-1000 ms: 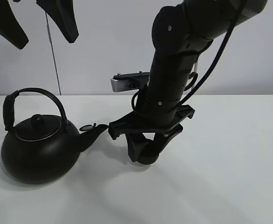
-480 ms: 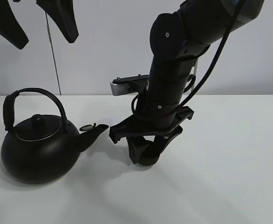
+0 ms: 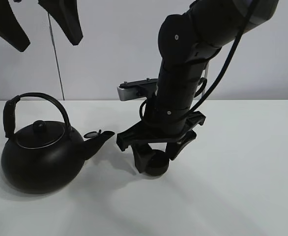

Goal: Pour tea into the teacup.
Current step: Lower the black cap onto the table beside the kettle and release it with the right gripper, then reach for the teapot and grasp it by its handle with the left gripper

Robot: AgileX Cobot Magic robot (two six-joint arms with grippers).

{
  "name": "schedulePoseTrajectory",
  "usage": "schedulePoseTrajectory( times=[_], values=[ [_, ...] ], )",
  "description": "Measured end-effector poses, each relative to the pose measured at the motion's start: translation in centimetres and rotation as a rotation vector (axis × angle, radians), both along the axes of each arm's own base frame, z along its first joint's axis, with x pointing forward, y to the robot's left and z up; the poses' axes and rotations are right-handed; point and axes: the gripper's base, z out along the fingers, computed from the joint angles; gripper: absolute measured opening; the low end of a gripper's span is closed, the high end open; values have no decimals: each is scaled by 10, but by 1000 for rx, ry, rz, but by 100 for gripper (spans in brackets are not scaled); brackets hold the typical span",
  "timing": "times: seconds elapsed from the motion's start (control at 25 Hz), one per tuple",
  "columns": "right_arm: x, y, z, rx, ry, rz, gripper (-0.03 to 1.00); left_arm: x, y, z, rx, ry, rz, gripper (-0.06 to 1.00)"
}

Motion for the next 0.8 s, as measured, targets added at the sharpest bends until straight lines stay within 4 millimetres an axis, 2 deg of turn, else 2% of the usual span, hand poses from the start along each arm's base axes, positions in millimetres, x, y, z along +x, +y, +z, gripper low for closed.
schedulePoseTrajectory(
  times=[0.16, 0.28, 0.44, 0.68, 0.8],
  values=[
    [0, 0, 2, 1, -1, 0, 53, 0, 0, 0, 0, 0, 0, 66],
    [-1, -1, 16, 7, -4, -15, 59, 0, 0, 0, 0, 0, 0, 66],
    [3, -16, 54, 47, -40, -85, 61, 0, 0, 0, 0, 0, 0, 66],
    [7, -59, 112, 177, -83, -280, 61, 0, 0, 0, 0, 0, 0, 66],
    [7, -77, 133, 244, -96, -352, 61, 0, 0, 0, 0, 0, 0, 66]
  ],
)
